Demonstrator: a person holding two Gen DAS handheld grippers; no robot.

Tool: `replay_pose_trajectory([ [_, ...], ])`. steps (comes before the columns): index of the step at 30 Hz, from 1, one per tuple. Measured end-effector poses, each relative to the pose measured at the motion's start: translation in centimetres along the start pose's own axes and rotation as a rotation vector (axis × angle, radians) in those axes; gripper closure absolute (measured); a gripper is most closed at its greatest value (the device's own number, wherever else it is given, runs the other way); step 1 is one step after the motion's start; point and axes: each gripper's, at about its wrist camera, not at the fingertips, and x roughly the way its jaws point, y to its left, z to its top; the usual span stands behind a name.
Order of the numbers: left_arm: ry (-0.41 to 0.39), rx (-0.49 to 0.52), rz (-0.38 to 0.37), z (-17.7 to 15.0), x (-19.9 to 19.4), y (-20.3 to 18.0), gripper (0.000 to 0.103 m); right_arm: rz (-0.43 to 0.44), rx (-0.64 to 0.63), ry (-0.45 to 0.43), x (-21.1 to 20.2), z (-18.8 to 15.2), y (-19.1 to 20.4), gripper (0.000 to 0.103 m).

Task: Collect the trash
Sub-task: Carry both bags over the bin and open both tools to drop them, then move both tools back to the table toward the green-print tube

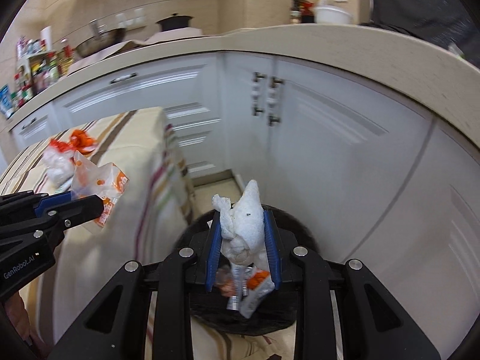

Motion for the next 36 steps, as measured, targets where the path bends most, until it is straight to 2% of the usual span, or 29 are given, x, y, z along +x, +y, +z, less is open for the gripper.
replay_pose_trajectory([
  [5, 0.01, 0.045, 0.006, 1.0, 2.1, -2.8, 0.083, -0.027, 0.035, -0.008, 0.5, -0.3, -2.6, 0.075],
  [7, 0.007, 0.064, 0.018, 1.2, 2.9, -3.9, 0.076, -0.035, 0.045, -0.008, 0.8, -0.4, -3.5, 0.074],
  [8, 0.004, 0.072, 0.033, 1.4, 3.4, -4.3, 0.074, -0.038, 0.049, -0.01, 1.0, -0.4, -3.7, 0.072],
  [10, 0.014, 0.075, 0.046, 1.6, 4.4, -4.8, 0.066, -0.048, 0.063, -0.009, 1.6, -0.6, -4.5, 0.056],
  [11, 0.029, 0.065, 0.036, 1.7, 4.9, -5.0, 0.065, -0.055, 0.069, -0.012, 1.7, -0.6, -4.8, 0.054],
  [15, 0.042, 0.059, 0.042, 1.9, 5.6, -5.3, 0.055, -0.066, 0.095, -0.002, 2.3, -0.9, -5.9, 0.051],
  [17, 0.04, 0.056, 0.047, 1.8, 5.5, -5.2, 0.054, -0.066, 0.102, -0.006, 2.2, -1.0, -6.1, 0.051],
  [19, 0.038, 0.049, 0.051, 1.8, 5.3, -4.9, 0.05, -0.066, 0.104, -0.009, 2.1, -1.0, -6.1, 0.051],
  [27, 0.003, -0.003, 0.083, 1.8, 2.8, -2.1, 0.048, -0.042, 0.098, -0.027, 1.5, -0.4, -4.6, 0.047],
  [29, -0.012, -0.021, 0.098, 1.7, 1.8, -1.0, 0.043, -0.025, 0.083, -0.035, 1.2, 0.1, -3.7, 0.047],
  [36, -0.052, -0.101, 0.178, 0.8, -1.8, 4.1, 0.043, 0.071, 0.032, -0.053, 0.9, 1.8, 1.2, 0.046],
])
